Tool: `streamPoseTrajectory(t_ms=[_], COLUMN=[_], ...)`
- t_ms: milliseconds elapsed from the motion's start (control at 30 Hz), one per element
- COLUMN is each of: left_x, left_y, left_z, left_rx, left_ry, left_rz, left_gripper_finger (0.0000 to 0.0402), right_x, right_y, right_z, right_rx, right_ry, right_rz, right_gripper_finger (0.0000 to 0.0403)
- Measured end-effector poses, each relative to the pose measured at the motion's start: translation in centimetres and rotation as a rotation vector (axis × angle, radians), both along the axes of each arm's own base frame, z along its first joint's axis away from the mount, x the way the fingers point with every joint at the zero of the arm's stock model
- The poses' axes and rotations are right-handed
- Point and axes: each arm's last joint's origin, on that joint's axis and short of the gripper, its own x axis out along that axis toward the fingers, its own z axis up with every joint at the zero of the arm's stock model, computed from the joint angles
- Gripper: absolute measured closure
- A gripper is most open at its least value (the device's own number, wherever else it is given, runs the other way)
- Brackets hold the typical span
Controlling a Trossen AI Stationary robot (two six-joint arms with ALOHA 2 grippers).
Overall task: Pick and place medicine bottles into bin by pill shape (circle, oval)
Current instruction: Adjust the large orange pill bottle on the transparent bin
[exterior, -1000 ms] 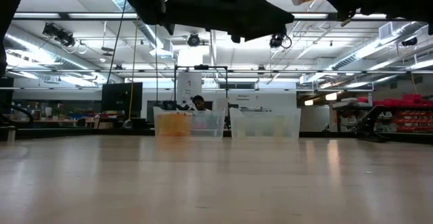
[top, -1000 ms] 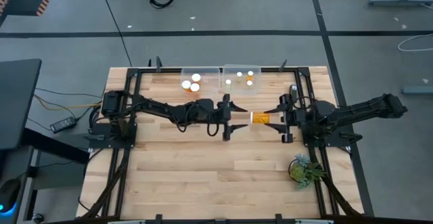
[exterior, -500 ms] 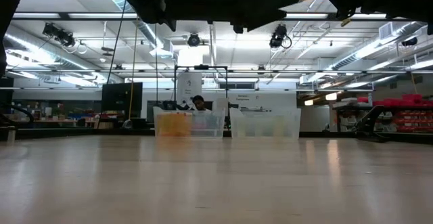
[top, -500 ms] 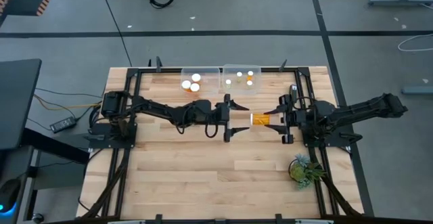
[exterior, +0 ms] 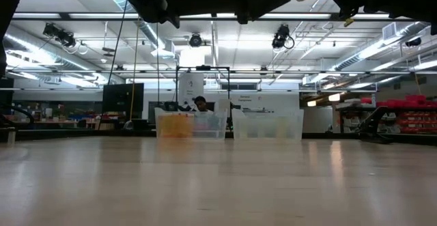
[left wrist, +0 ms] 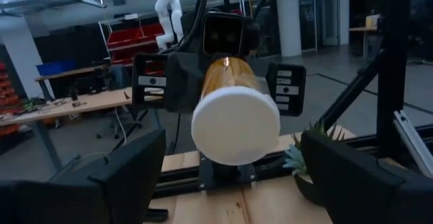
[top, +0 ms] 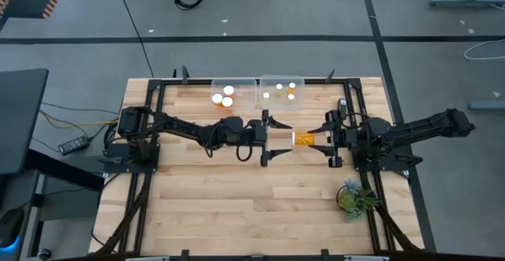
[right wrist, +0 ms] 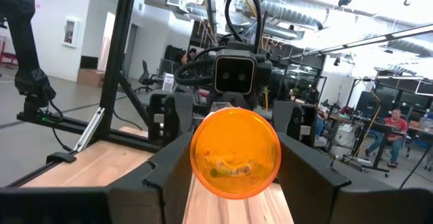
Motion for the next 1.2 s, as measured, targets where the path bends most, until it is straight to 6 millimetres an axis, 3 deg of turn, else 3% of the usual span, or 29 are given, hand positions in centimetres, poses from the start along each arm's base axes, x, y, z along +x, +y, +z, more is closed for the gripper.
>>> streamPoseTrajectory(t_ms=[133, 400, 1000, 1200], left_x=[0.3, 3.3, 3.2, 3.2], left_y=[0.0, -0.3, -0.4, -0.3], left_z=[-0.3, -1.4, -0.3, -0.2], left_rx=[-0.031, 0.006, 0.010, 0.013], left_ry=[-0.006, 0.004, -0.089, -0.104], left_rz=[-0.006, -0.008, -0.032, -0.029], left_gripper_finger=[0.0048, 0.0049, 0.0049, 0.0074], right_x=[0.0, 0.2, 0.1, 0.1], right_y=[0.0, 0.0, 0.0, 0.0], right_z=[0.0, -0.2, -0.1, 0.0], right_rx=[0.000, 0.004, -0.001, -0.008], right_ry=[0.000, 0.016, 0.004, -0.002], right_rz=[0.000, 0.003, 0.004, 0.002], right_gripper_finger=[0.0201, 0.0201, 0.0201, 0.0201])
